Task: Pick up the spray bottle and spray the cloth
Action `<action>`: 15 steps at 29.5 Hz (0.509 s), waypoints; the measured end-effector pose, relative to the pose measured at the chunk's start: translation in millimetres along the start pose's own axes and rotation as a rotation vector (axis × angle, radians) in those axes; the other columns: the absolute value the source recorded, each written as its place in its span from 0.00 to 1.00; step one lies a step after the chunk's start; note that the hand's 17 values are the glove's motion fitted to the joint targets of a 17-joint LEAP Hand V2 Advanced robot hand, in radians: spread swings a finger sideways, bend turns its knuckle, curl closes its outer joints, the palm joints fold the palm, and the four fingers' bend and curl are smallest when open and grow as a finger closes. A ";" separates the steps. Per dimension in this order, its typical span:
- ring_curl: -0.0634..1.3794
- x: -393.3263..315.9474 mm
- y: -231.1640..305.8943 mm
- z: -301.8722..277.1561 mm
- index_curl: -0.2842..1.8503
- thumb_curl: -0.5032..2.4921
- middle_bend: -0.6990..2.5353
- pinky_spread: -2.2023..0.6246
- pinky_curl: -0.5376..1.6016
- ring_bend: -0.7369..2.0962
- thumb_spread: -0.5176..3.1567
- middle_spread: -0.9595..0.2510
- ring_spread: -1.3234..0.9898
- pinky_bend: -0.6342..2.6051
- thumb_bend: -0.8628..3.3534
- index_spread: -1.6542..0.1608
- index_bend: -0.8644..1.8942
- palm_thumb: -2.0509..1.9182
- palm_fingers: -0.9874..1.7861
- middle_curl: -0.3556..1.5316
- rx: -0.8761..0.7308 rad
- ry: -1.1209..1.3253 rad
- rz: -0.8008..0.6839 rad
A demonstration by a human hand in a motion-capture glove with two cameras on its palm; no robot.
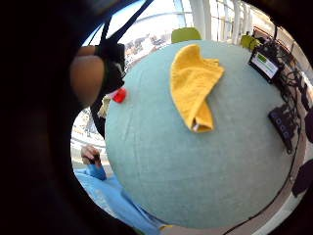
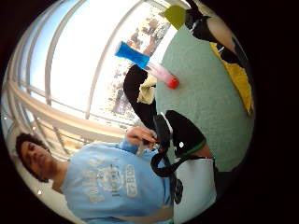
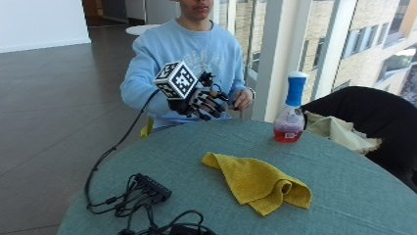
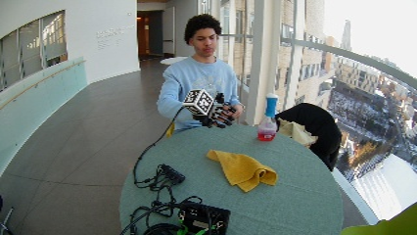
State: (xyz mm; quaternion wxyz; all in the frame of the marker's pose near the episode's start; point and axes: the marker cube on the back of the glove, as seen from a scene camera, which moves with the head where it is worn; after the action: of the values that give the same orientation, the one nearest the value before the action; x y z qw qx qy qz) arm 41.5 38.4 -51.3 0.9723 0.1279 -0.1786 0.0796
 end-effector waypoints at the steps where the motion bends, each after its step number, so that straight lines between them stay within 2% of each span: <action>1: 0.29 6.6 12.7 -7.0 0.25 0.31 0.32 0.81 0.42 0.40 0.43 0.72 0.55 0.29 0.20 0.72 0.35 0.70 0.65 0.43 0.009 0.026 0.009; 8: 0.29 49.3 85.5 -36.2 0.25 0.30 0.32 0.82 0.42 0.40 0.43 0.72 0.56 0.28 0.20 0.72 0.36 0.70 0.65 0.42 0.058 0.144 0.086; 15: 0.29 64.9 101.5 -40.7 0.25 0.30 0.32 0.82 0.42 0.39 0.43 0.72 0.56 0.28 0.20 0.73 0.35 0.70 0.66 0.42 0.087 0.179 0.091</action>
State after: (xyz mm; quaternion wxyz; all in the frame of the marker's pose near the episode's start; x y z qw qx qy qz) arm 94.4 153.6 -41.9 0.9734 0.1539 -0.0929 0.1423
